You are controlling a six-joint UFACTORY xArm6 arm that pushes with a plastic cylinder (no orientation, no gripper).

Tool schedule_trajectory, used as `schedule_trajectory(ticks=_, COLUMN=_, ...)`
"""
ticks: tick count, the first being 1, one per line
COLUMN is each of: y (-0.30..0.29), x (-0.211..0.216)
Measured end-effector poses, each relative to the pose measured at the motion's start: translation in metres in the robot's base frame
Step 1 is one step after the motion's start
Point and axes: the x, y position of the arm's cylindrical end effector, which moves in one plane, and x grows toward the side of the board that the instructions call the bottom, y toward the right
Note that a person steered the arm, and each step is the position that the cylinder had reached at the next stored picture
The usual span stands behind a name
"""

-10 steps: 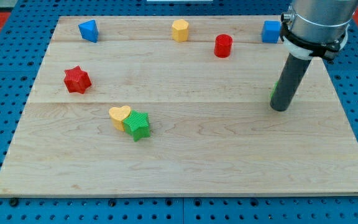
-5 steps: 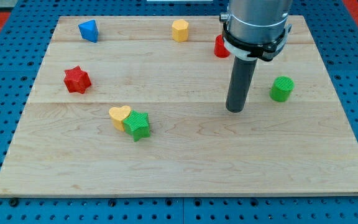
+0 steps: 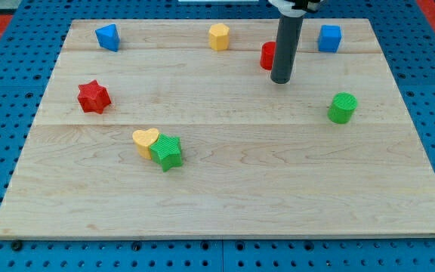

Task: Slide the red circle horizontally to the red star

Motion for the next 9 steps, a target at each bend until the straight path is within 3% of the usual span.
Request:
schedule_trajectory(ticks=1, y=0.032, x=-0.042)
schedule_trajectory(ticks=3, y=0.023, x=-0.059)
schedule_trajectory(ticks=5, y=-0.055, x=-0.062)
schedule_trajectory(ticks=6, y=-0.081, x=-0.05)
schedule_trajectory(ticks=8, y=-0.189, x=0.001)
schedule_trajectory(ticks=9, y=-0.203, x=0.006)
